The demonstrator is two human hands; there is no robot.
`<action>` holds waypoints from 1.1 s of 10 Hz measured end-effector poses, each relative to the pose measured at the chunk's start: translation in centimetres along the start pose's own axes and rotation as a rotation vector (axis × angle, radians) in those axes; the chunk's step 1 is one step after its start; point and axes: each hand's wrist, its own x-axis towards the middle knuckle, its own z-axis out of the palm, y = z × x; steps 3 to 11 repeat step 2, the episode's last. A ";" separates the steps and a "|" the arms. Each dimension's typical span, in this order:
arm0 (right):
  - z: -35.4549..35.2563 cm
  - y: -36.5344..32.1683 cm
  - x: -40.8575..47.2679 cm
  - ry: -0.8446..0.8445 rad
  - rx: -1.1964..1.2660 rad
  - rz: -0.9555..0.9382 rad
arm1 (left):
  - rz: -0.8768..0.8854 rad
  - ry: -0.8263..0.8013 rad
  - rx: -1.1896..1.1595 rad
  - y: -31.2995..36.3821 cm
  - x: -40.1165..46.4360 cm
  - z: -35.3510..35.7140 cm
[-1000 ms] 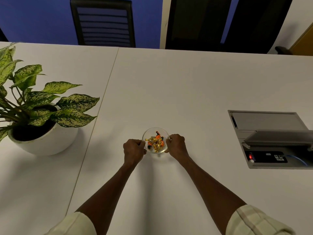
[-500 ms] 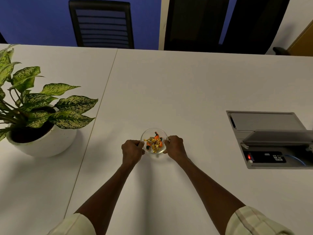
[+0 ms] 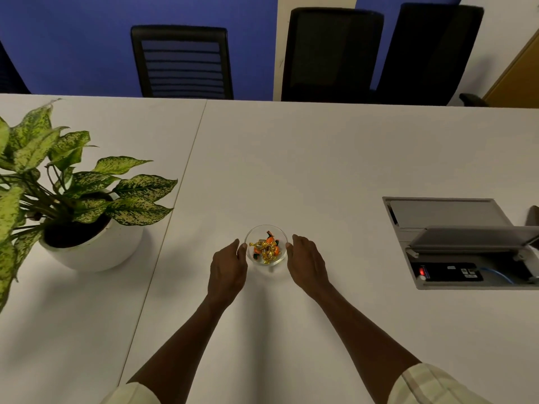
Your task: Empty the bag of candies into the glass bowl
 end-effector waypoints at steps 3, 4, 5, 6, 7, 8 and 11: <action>-2.5 -1.2 -4.1 0.043 -0.152 -0.128 | 0.122 -0.114 0.199 -0.1 -4.4 -2.4; -2.5 -1.2 -4.1 0.043 -0.152 -0.128 | 0.122 -0.114 0.199 -0.1 -4.4 -2.4; -2.5 -1.2 -4.1 0.043 -0.152 -0.128 | 0.122 -0.114 0.199 -0.1 -4.4 -2.4; -2.5 -1.2 -4.1 0.043 -0.152 -0.128 | 0.122 -0.114 0.199 -0.1 -4.4 -2.4; -2.5 -1.2 -4.1 0.043 -0.152 -0.128 | 0.122 -0.114 0.199 -0.1 -4.4 -2.4; -2.5 -1.2 -4.1 0.043 -0.152 -0.128 | 0.122 -0.114 0.199 -0.1 -4.4 -2.4; -2.5 -1.2 -4.1 0.043 -0.152 -0.128 | 0.122 -0.114 0.199 -0.1 -4.4 -2.4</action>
